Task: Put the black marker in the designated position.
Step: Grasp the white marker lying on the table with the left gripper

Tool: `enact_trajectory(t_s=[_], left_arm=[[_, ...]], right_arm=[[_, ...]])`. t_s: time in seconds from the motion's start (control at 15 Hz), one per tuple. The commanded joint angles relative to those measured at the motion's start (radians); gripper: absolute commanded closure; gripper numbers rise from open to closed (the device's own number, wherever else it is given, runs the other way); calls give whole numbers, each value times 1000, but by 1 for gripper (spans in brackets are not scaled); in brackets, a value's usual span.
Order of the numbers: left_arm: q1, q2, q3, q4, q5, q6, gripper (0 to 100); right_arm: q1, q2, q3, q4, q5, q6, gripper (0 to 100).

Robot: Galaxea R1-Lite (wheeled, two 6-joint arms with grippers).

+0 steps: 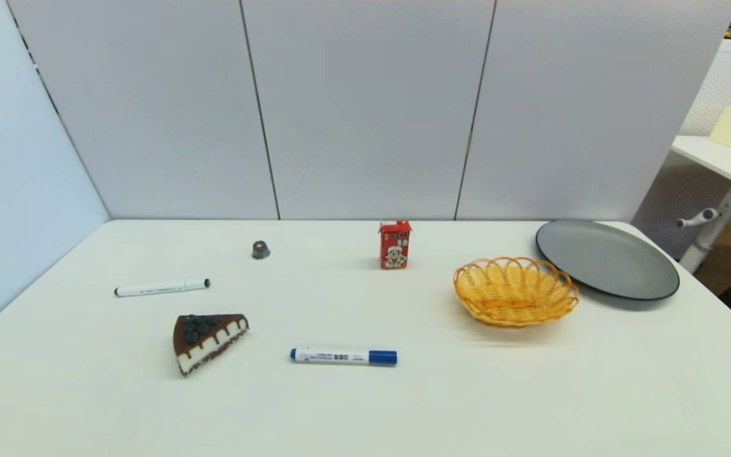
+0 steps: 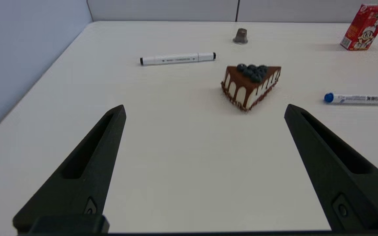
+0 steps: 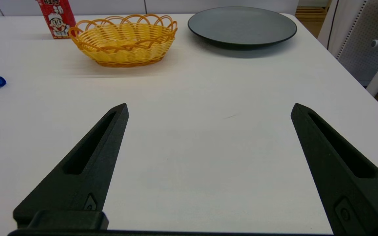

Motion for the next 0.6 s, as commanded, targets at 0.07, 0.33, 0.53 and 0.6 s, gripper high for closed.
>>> enact_trajectory(t_s=[0.07, 0.33, 0.53, 0.6], left_arm=[[-7, 468, -400, 157, 4, 2, 0], [-6, 822, -641, 180, -1, 88, 0], [-1, 1040, -889, 386, -7, 221, 0], [10, 1113, -977, 461, -21, 275, 0]], right_arm=[[0, 1, 0, -1, 0, 0, 0], [0, 1, 0, -1, 0, 0, 0], [0, 1, 0, -1, 0, 0, 0], [0, 1, 0, -1, 0, 0, 0]])
